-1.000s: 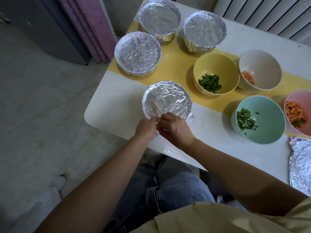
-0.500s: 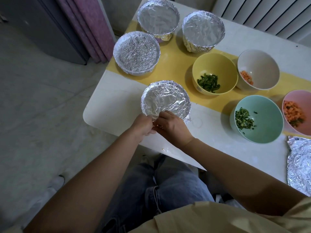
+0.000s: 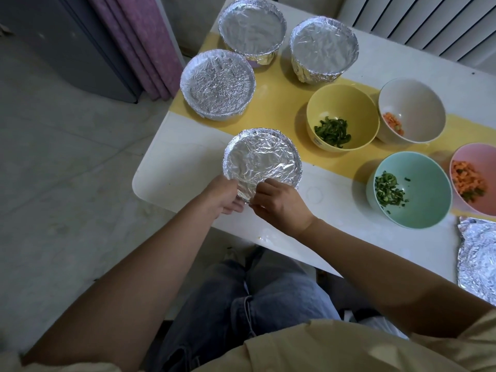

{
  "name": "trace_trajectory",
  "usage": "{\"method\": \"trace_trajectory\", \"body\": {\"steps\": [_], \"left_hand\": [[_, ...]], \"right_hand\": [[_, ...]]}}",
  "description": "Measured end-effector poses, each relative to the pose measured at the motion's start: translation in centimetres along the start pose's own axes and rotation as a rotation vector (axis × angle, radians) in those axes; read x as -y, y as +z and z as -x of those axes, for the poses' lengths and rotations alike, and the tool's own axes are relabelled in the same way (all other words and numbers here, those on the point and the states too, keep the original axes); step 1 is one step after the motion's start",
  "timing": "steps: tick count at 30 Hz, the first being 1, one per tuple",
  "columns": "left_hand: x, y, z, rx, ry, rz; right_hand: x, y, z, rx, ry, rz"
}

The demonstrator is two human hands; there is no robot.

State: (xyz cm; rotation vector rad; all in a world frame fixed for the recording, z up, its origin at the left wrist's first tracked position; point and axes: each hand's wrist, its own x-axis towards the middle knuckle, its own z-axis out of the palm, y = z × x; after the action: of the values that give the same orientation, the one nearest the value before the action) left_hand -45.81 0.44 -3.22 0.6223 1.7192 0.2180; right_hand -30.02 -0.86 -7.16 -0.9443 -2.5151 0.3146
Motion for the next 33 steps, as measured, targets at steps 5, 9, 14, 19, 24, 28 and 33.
{"method": "trace_trajectory", "body": {"steps": [5,9,14,19,24,28,33], "left_hand": [[1.2,1.5,0.6,0.003,-0.061,0.111],[1.6,1.8,0.0,-0.006,-0.016,0.108],[1.0,1.2,0.7,0.094,-0.067,0.035],[1.8,1.7,0.0,-0.035,0.031,0.079],[0.9,1.1,-0.1,0.034,-0.042,0.127],[0.7,0.0,-0.3,0.03,-0.026,0.051],[0.8,-0.3,-0.3,0.015,0.018,0.028]], "right_hand": [[0.2,0.6,-0.1,0.005,0.028,-0.027],[0.3,0.7,-0.2,-0.001,0.044,-0.019],[0.7,0.8,-0.4,-0.009,0.058,-0.007],[1.0,0.7,-0.7,-0.023,0.067,-0.004],[0.3,-0.3,-0.3,0.026,0.066,-0.062],[-0.8,-1.3,0.8,0.095,0.087,-0.06],[-0.3,-0.5,0.1,0.033,0.045,-0.009]]}}
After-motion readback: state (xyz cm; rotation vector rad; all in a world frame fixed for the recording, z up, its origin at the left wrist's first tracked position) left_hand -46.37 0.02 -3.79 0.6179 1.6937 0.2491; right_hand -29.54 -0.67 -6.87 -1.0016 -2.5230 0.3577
